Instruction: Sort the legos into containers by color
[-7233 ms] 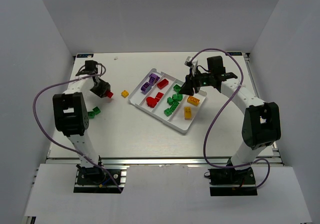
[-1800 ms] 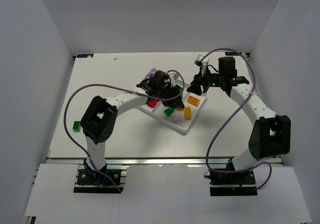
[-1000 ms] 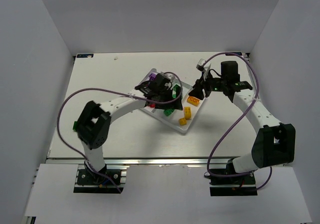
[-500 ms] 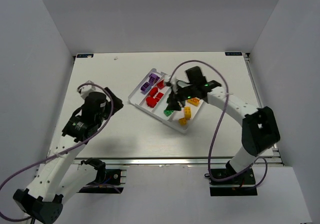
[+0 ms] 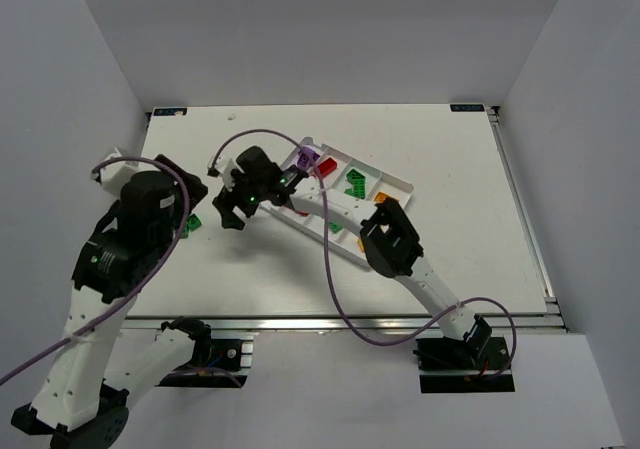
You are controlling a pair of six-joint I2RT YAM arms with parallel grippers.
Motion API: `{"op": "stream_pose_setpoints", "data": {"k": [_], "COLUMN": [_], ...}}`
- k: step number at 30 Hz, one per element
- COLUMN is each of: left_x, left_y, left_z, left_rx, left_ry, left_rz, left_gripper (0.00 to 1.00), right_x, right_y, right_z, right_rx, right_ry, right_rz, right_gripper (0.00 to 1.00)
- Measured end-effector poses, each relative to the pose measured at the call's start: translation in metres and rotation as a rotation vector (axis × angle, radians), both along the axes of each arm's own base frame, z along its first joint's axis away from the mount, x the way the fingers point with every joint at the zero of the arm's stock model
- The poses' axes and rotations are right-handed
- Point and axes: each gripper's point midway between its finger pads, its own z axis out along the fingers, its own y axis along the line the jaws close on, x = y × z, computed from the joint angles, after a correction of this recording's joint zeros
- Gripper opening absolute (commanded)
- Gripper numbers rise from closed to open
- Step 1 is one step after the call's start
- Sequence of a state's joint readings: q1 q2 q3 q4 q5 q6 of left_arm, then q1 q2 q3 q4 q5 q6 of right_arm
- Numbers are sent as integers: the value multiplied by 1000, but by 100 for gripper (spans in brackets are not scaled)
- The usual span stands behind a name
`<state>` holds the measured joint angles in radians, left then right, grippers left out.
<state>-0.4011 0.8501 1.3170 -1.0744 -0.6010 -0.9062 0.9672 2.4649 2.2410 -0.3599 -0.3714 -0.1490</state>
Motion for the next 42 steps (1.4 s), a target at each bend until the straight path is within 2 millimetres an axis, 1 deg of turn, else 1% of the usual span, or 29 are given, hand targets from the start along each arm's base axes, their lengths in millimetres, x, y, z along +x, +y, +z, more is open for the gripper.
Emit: {"op": "stream_pose_setpoints", "data": {"k": [2,6,8,10,12,15,16,17,18,19,20,21,22,23,24,26,28,29,30,31,32,33,34,36,37,38,39,41,42], "left_x": [-9,-30,-35,-36,-34,-28,-24,-19,-14,-8,-5,2,6,10,13,19,25,30,33,36,40,42,43,43,41,38,37,36,37], "left_y": [8,21,25,27,28,26,24,21,19,16,14,11,9,7,6,2,-1,-4,-5,-5,-5,-3,2,9,14,18,22,28,31], "left_z": [15,26,28,26,19,-1,-9,-15,-20,-25,-28,-32,-33,-32,-29,-22,-21,-25,-33,-44,-58,-77,-97,-135,-154,-170,-181,-199,-205], "left_rx": [-10,-21,-19,-6,10,46,61,68,79,89,100,107,116,117,115,97,72,54,39,32,12,-4,-20,-68,-97,-129,-154,-218,-250], "left_ry": [-51,-109,-117,-108,-86,-11,22,50,77,97,111,129,137,134,128,102,89,92,106,130,153,196,245,328,367,400,422,448,454], "left_rz": [20,42,50,59,68,67,64,63,59,54,51,48,42,39,34,22,7,-6,-14,-29,-36,-38,-34,-26,-17,-5,6,29,44], "left_gripper": [98,98,98,98,98,83,64,53,45,37,24,24,13,12,12,12,20,27,51,65,76,85,95,97,97,97,97,94,93], "right_x": [-17,-44,-43,-30,-18,-8,-6,-4,-4,-6,-7,-7,-6,0,8,27,45,53,60,64,65,65,63,61,58,57,53,60,61], "right_y": [15,33,47,64,71,67,62,54,45,36,26,16,7,-3,-12,-33,-60,-75,-90,-103,-115,-125,-134,-150,-157,-165,-171,-193,-202], "right_z": [-20,-47,-51,-50,-51,-56,-60,-64,-66,-68,-67,-62,-54,-42,-26,13,56,78,100,117,133,145,154,165,165,163,157,145,138], "right_rx": [-19,-17,13,72,119,152,150,141,132,122,120,126,139,158,185,248,312,340,370,391,412,425,435,446,445,440,428,397,383], "right_ry": [39,94,103,99,93,77,68,60,59,63,75,89,104,107,104,63,-9,-50,-105,-150,-191,-219,-238,-253,-243,-230,-204,-162,-142], "right_rz": [-41,-108,-155,-201,-227,-227,-220,-211,-199,-178,-156,-129,-99,-76,-56,-23,-9,-11,-11,-12,-10,-4,9,60,92,116,139,132,127], "right_gripper": [88,86,85,82,76,67,60,55,41,34,29,26,24,28,46,68,89,89,89,89,89,89,86,74,58,49,37,25,22]}}
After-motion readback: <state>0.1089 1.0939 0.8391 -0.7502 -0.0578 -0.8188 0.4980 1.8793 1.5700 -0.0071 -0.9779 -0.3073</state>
